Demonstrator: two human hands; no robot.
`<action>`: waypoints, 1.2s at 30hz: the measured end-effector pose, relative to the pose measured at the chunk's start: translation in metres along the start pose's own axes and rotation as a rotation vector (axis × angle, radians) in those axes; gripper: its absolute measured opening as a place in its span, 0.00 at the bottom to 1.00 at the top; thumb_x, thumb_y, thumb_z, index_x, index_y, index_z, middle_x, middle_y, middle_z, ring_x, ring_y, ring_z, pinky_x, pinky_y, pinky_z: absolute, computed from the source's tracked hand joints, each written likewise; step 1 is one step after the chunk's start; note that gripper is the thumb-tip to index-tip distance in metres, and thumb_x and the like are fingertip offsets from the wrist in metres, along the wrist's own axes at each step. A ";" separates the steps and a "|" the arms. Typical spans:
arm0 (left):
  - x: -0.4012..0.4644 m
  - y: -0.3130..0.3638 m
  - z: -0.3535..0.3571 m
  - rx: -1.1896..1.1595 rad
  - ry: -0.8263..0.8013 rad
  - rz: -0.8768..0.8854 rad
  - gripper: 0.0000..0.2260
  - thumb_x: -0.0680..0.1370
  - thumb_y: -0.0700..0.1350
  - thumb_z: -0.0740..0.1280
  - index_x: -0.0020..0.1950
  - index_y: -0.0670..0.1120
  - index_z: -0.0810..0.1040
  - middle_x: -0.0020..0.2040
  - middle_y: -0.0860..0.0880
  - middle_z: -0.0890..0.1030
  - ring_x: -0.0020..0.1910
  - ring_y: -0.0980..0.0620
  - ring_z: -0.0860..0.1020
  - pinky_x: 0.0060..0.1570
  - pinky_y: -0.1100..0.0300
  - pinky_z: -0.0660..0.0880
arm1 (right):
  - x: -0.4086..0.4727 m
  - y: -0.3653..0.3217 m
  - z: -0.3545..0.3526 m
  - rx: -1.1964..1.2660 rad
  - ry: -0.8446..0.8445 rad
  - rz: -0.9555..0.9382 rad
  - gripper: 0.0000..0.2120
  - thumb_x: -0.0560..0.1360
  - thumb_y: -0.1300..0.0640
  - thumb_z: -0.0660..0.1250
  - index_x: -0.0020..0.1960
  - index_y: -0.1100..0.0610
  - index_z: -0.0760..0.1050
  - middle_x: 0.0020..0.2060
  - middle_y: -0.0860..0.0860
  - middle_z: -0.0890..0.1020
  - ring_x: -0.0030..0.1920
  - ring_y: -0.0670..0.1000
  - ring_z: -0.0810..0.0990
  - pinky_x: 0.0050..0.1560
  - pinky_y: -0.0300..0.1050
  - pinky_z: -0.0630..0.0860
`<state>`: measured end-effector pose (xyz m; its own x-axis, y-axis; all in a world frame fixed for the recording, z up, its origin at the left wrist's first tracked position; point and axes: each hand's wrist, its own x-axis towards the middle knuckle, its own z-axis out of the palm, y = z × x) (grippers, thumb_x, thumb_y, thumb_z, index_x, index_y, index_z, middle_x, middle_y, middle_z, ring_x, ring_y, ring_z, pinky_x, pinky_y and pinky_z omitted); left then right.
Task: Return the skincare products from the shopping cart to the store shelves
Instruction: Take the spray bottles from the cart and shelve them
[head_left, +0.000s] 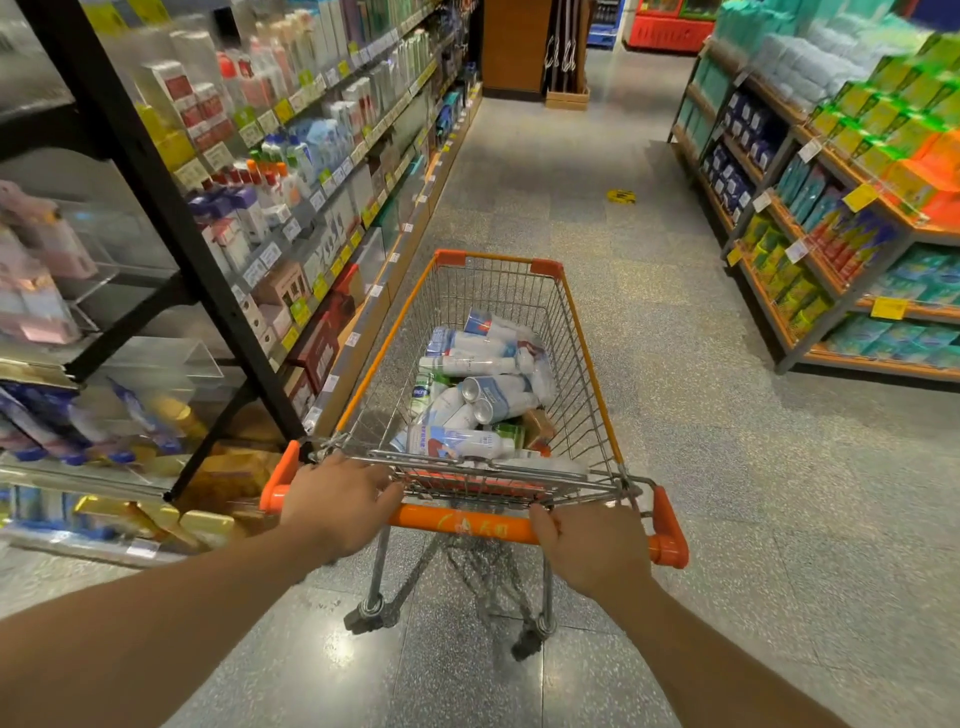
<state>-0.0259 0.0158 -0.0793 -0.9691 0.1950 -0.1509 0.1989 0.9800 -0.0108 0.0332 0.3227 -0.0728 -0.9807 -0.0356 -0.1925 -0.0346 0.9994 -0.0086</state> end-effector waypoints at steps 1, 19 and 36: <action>0.000 0.000 0.000 -0.012 0.002 -0.015 0.25 0.79 0.66 0.47 0.48 0.56 0.79 0.43 0.55 0.81 0.46 0.52 0.77 0.44 0.54 0.75 | 0.001 0.001 0.000 0.051 0.012 0.013 0.31 0.82 0.34 0.45 0.35 0.51 0.74 0.30 0.47 0.77 0.34 0.48 0.79 0.45 0.44 0.76; 0.056 0.009 -0.019 0.057 -0.017 -0.069 0.28 0.82 0.65 0.50 0.37 0.48 0.78 0.29 0.51 0.76 0.29 0.54 0.76 0.27 0.61 0.67 | 0.051 0.002 -0.015 0.089 0.007 0.105 0.31 0.82 0.35 0.45 0.34 0.51 0.74 0.30 0.48 0.76 0.31 0.49 0.75 0.37 0.42 0.74; 0.193 0.005 -0.029 0.008 0.010 0.034 0.30 0.77 0.65 0.46 0.36 0.45 0.78 0.31 0.49 0.75 0.30 0.47 0.74 0.29 0.59 0.64 | 0.169 0.024 -0.039 -0.005 -0.002 0.249 0.24 0.83 0.44 0.46 0.39 0.50 0.74 0.33 0.47 0.76 0.37 0.48 0.78 0.39 0.43 0.74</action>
<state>-0.2165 0.0595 -0.0803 -0.9633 0.2282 -0.1411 0.2325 0.9725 -0.0142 -0.1410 0.3409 -0.0675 -0.9587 0.2119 -0.1899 0.2072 0.9773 0.0442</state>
